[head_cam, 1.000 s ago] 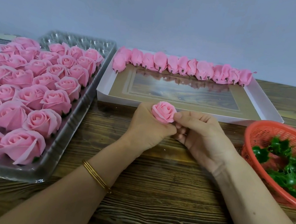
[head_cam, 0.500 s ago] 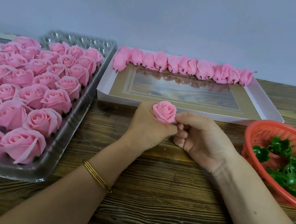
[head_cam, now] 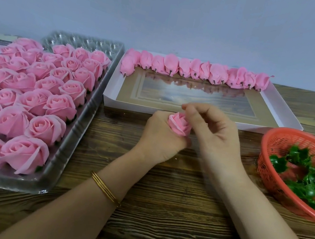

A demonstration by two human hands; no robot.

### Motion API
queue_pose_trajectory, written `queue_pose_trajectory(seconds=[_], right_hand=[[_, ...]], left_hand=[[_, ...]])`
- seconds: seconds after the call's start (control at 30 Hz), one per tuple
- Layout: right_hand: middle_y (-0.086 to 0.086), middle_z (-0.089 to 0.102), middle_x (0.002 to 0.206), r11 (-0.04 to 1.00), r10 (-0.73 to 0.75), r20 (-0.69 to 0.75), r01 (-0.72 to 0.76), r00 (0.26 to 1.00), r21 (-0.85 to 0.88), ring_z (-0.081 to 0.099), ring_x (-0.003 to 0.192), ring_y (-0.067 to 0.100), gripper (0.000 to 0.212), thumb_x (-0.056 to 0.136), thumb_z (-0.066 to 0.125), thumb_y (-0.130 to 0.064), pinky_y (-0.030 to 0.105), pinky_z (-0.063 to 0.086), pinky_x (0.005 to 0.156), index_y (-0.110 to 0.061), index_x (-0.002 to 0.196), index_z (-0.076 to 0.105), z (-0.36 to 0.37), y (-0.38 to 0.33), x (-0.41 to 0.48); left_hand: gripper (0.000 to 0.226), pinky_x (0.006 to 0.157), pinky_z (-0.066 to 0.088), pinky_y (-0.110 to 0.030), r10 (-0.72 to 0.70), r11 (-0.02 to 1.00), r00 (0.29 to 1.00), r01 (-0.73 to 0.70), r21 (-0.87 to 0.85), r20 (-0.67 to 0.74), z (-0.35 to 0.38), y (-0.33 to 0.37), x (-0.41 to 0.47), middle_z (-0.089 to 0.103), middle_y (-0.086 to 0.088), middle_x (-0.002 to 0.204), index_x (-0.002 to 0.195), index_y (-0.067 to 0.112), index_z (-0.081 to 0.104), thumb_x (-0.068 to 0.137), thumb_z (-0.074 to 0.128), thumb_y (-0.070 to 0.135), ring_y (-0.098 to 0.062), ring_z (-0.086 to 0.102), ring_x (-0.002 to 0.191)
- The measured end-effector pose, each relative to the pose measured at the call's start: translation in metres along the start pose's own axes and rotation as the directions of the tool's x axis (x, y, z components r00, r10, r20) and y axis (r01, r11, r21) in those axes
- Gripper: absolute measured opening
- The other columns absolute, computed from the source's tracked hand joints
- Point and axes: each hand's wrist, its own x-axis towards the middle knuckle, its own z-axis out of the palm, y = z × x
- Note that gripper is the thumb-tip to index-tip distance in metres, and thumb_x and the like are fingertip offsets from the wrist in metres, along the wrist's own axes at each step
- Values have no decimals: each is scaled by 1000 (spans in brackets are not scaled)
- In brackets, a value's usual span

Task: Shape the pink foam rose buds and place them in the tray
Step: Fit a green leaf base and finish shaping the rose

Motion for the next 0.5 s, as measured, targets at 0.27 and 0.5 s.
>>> queue_pose_trajectory(seconds=[0.27,0.5], right_hand=[[8,72,93,982,-72,39,78,997,-175,68,90,22,17,78,73,-27,44,55,87,-19,93,73,4,6,-5],[7,69,100,965,-90,100,112,991,-236,65,96,19,23,78,79,-17,40,52,91,-20,99,71,3,7,-5]], left_hand=[[34,51,40,-11,12,998,1000,-12,70,0,2,4,-3,58,17,51,50,29,59,79,66,11,5,53,54],[9,73,55,-43,35,992,999,-34,122,-8,2,9,-5,69,-13,79,76,2,68,85,66,2,-30,67,85]])
